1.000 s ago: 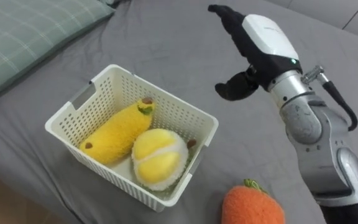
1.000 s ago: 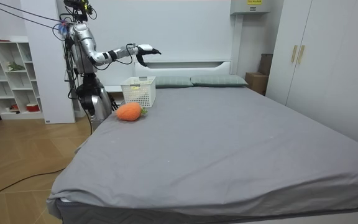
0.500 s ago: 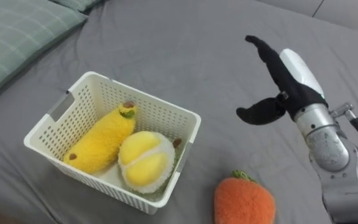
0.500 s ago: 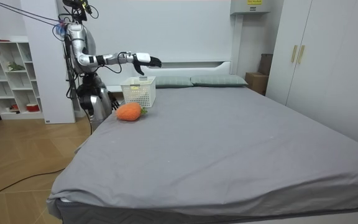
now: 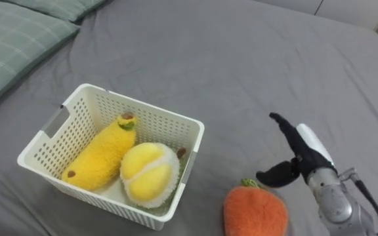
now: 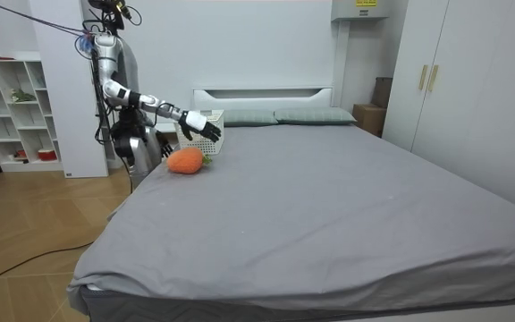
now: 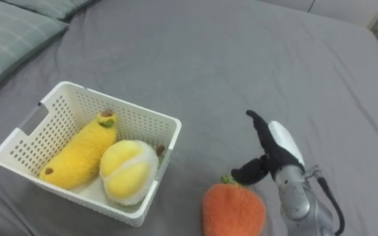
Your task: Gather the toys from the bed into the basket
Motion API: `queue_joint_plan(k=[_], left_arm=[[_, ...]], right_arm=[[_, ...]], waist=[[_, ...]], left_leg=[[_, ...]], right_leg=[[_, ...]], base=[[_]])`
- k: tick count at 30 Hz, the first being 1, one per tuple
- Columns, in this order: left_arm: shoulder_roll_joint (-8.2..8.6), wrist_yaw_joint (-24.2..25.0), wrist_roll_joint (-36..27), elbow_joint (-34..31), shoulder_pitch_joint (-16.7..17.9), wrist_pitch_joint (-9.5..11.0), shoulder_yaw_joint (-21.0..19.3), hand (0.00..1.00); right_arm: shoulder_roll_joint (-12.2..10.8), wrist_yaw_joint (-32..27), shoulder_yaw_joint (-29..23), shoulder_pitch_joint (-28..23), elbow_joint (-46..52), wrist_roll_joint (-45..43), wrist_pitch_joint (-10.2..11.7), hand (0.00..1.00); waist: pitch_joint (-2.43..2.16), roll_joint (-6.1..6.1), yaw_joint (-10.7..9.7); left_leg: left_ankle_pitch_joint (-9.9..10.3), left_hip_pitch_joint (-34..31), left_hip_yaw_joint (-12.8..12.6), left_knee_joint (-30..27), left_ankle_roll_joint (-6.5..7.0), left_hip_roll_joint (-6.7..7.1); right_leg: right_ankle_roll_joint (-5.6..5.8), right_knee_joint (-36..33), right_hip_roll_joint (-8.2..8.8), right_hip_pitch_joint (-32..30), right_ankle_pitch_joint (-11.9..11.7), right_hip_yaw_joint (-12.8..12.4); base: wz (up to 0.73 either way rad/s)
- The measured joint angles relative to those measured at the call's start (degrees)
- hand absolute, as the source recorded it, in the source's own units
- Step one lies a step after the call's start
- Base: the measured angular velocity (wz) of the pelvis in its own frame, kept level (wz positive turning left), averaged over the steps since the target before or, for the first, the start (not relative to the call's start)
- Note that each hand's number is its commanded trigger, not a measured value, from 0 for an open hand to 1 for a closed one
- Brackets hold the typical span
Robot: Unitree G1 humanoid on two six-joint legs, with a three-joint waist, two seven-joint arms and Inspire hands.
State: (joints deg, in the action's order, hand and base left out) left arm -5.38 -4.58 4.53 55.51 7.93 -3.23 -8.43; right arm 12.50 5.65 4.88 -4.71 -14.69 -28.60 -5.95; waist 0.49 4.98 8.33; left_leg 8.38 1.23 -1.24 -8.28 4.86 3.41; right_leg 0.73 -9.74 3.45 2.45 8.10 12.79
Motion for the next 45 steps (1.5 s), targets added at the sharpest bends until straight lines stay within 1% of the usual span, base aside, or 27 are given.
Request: queue_joint_plan(k=[4,6,8,9,10,11,15,17,19,20,21,22,24,27,34,35,40,45], left_arm=[[0.01,0.0,-0.5,0.1,0.1,0.0,0.0,0.00],[0.01,0.0,-0.4,0.1,0.1,0.0,0.0,0.00],[0.05,0.0,-0.4,0.1,0.2,0.0,0.0,0.00],[0.08,0.0,-0.4,0.0,0.3,0.1,0.0,0.00],[0.18,0.0,-0.3,-0.4,0.4,0.1,0.0,0.00],[0.26,0.0,-0.3,-0.5,0.4,0.2,0.0,0.00],[0.31,0.0,-0.2,-0.5,0.5,0.5,0.3,0.00],[0.36,0.0,-0.1,-0.5,0.6,0.8,0.3,0.00],[0.34,0.0,-0.4,-0.5,0.8,0.8,0.3,0.00],[0.37,0.0,-0.4,-0.6,0.8,0.8,0.3,0.00],[0.37,0.0,-0.4,-0.7,0.8,0.8,0.3,0.00],[0.35,0.0,-0.4,-1.1,0.9,0.8,0.3,0.00],[0.34,0.2,-0.4,-1.8,1.3,0.8,0.3,0.00],[0.26,0.5,-0.3,-1.8,1.5,0.8,0.3,0.00],[0.17,1.3,-0.3,-2.0,1.7,0.8,0.2,0.00],[0.13,1.3,-0.3,-2.0,1.7,0.8,0.2,0.00],[0.15,1.5,-0.3,-2.0,1.7,0.8,0.2,0.00],[0.27,1.6,0.1,-2.0,1.7,1.0,0.1,0.00]], right_arm=[[-1.5,0.0,2.0,-0.1,-6.7,0.1,0.1,0.00],[-1.6,0.0,2.6,-0.1,-7.9,0.4,0.1,0.00],[-2.0,-0.1,2.6,0.3,-10.4,1.4,1.0,0.00],[-2.2,-0.1,2.6,0.3,-11.1,1.4,1.0,0.00],[-2.4,-0.1,2.5,0.4,-12.2,1.4,1.0,0.00],[-2.7,-0.1,2.5,0.4,-13.1,1.4,1.1,0.00],[-4.0,0.3,2.7,0.5,-15.3,1.4,1.3,0.00],[-4.1,0.8,2.8,0.8,-17.0,1.4,1.7,0.00],[-4.1,0.9,2.7,1.1,-17.8,1.4,1.8,0.00],[-4.1,1.1,2.7,1.5,-19.1,1.4,2.1,0.61],[-4.1,1.3,2.7,1.5,-19.4,1.5,2.1,0.73],[-4.1,1.6,2.8,1.6,-20.1,1.6,2.2,1.00],[-4.3,2.1,2.8,2.0,-21.6,1.5,2.2,1.00],[-4.3,2.3,2.8,3.2,-23.9,1.3,2.2,1.00],[-4.5,2.7,2.8,4.8,-28.2,1.2,2.2,1.00],[-4.6,2.8,2.8,4.8,-28.9,1.3,2.2,1.00],[-5.2,3.3,2.9,4.7,-29.8,1.3,2.2,1.00],[-5.4,3.3,2.7,4.7,-29.6,1.0,2.3,1.00]], waist=[[0.05,-0.21,-0.1],[0.03,-0.23,-0.1],[0.04,-0.28,-0.2],[-0.02,-0.30,-0.2],[-0.19,-0.29,-0.2],[-0.23,-0.30,-0.2],[-0.29,-0.32,-0.2],[-0.39,-0.26,-0.2],[-0.39,-0.27,-0.2],[-0.40,-0.32,-0.1],[-0.45,-0.26,-0.1],[-0.55,-0.10,-0.1],[-0.67,0.08,-0.1],[-0.64,0.11,0.1],[-0.48,0.42,0.1],[-0.37,0.44,0.1],[-0.12,0.21,0.1],[-0.18,0.30,-0.1]], left_leg=[[0.0,0.0,0.1,0.0,0.04,0.00],[0.0,-0.1,0.2,0.0,0.04,0.02],[0.1,-0.1,0.3,-0.1,0.10,0.02],[0.2,-0.1,0.4,-0.2,0.12,0.02],[0.2,-0.1,0.5,-0.4,0.14,0.03],[0.2,-0.1,0.6,-0.5,0.15,0.06],[0.2,-0.1,1.0,-0.6,0.15,0.15],[0.2,-0.1,1.0,-0.6,0.15,0.19],[0.2,-0.1,1.1,-0.6,0.15,0.19],[0.2,0.0,1.1,-0.7,0.15,0.18],[0.2,0.0,1.1,-0.7,0.15,0.18],[0.2,0.1,1.3,-0.7,0.14,0.18],[0.2,0.2,1.3,-0.7,0.15,0.18],[0.5,0.3,1.6,-0.5,0.16,0.24],[0.6,0.3,1.7,-0.6,0.14,0.26],[0.6,0.3,1.7,-0.6,0.15,0.26],[0.6,0.3,1.7,-0.7,0.15,0.28],[0.6,-0.1,1.8,-0.9,0.13,0.33]], right_leg=[[0.03,0.0,0.01,0.0,0.0,0.2],[0.03,0.0,0.03,0.0,0.0,0.3],[0.07,0.1,0.05,0.5,0.0,0.6],[0.08,0.1,0.08,0.5,0.0,0.7],[0.11,0.1,0.11,0.6,0.1,0.9],[0.12,0.1,0.15,0.6,0.1,1.1],[0.14,0.1,0.23,0.9,0.1,1.5],[0.15,0.1,0.24,0.9,0.1,1.5],[0.15,0.1,0.23,1.0,0.1,1.5],[0.15,0.1,0.23,1.0,0.1,1.6],[0.15,0.1,0.23,1.0,0.1,1.6],[0.15,0.1,0.22,1.0,0.1,1.7],[0.15,0.1,0.22,1.1,0.1,1.7],[0.19,0.1,0.21,1.6,0.1,1.7],[0.21,0.2,0.16,1.7,0.1,1.8],[0.22,0.2,0.16,1.7,0.1,1.8],[0.23,0.5,0.14,1.7,0.1,1.7],[0.27,1.0,0.08,1.7,0.2,1.8]], base=[[0.00],[0.02],[0.06],[0.09],[0.07],[0.06],[0.04],[0.00],[0.00],[0.00],[0.03],[0.03],[0.02],[0.00],[0.00],[0.00],[0.00],[0.00]])
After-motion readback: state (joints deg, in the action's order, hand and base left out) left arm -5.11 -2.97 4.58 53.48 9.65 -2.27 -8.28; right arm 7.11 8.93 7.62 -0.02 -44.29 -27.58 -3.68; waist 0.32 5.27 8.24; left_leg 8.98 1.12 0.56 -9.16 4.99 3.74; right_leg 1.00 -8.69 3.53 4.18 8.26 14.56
